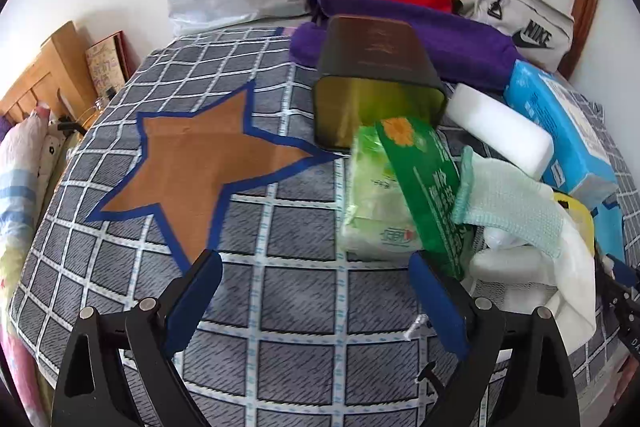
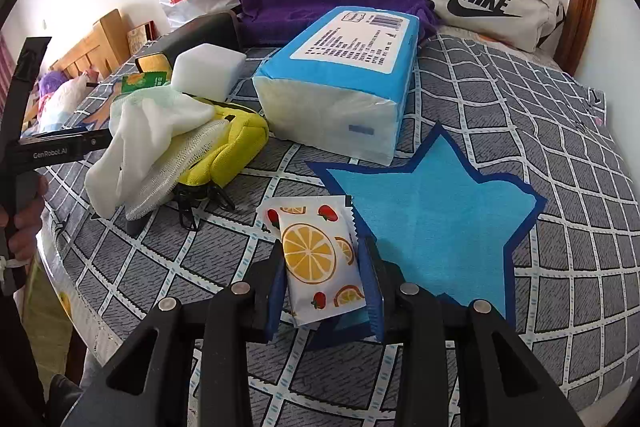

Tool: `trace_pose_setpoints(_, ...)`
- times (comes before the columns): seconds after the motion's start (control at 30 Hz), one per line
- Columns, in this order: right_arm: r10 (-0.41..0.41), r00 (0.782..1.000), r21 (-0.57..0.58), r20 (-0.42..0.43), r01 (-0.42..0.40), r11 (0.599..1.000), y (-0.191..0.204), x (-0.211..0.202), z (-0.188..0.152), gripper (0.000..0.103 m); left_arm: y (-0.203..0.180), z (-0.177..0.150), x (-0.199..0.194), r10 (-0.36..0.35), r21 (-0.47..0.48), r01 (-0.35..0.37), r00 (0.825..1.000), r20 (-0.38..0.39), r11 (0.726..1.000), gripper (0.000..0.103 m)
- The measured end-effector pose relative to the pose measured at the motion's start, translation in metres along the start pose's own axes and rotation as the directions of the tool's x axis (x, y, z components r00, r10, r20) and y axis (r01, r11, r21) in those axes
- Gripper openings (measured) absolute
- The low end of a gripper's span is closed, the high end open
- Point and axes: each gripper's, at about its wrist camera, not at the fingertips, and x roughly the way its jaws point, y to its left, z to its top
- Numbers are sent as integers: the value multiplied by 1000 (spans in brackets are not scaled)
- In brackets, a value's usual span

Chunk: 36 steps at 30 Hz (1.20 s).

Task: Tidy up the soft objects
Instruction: 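Grasp the green tissue pack with the left tool while the right tool grasps the orange-print packet, then carry the green pack and orange-print packet toward the purple towel with both tools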

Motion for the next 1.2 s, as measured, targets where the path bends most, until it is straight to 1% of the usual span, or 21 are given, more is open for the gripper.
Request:
trace_pose_setpoints(0.1,-2,1000,-5,-7,2,1000,1,1,3,34,-10,-1,2,-9,42,9,1000,1,999,94)
trace_pose_setpoints(0.13,-1,1000,-4,-9,1,1000,0,1,3,34,-12,-1,2,-23,55,23,1000,-3,998,94)
trace_pose_setpoints(0.27,6,1000,1,-16,-6,1000,-1,2,4,34,-14,4,9,-72,31,72,997,-5,997,95)
trace_pose_setpoints(0.33,-1,1000,1,-16,1,1000,0,3,4,35,-17,8,16,-68,21,68,998,-18,997,95)
trace_pose_setpoints(0.43,-11,1000,-1,-17,11,1000,2,3,5,34,-26,9,15,-59,51,58,998,15,997,94)
trace_pose_setpoints(0.47,-10,1000,1,-18,10,1000,1,3,5,34,-27,8,15,-70,54,69,997,21,996,83)
trace_pose_setpoints(0.5,-8,1000,3,-18,8,1000,1,2,5,34,-27,8,14,-91,58,89,996,20,994,66)
trace_pose_setpoints(0.53,-6,1000,4,-18,6,1000,1,1,6,34,-27,8,11,-102,57,100,994,25,993,57)
trace_pose_setpoints(0.7,2,1000,9,3,-2,1000,0,-13,9,32,-10,11,0,-101,-1,101,994,27,995,55)
trace_pose_setpoints(0.9,24,998,7,62,-24,1000,1,-39,22,32,14,16,-33,-96,-55,99,993,70,993,55)
trace_pose_setpoints(1.03,40,993,13,113,-42,999,-1,-56,41,32,20,31,-52,-68,-67,74,993,94,995,55)
trace_pose_setpoints(1.2,44,986,32,164,-50,998,-8,-67,81,32,22,65,-58,-54,-83,64,992,110,995,55)
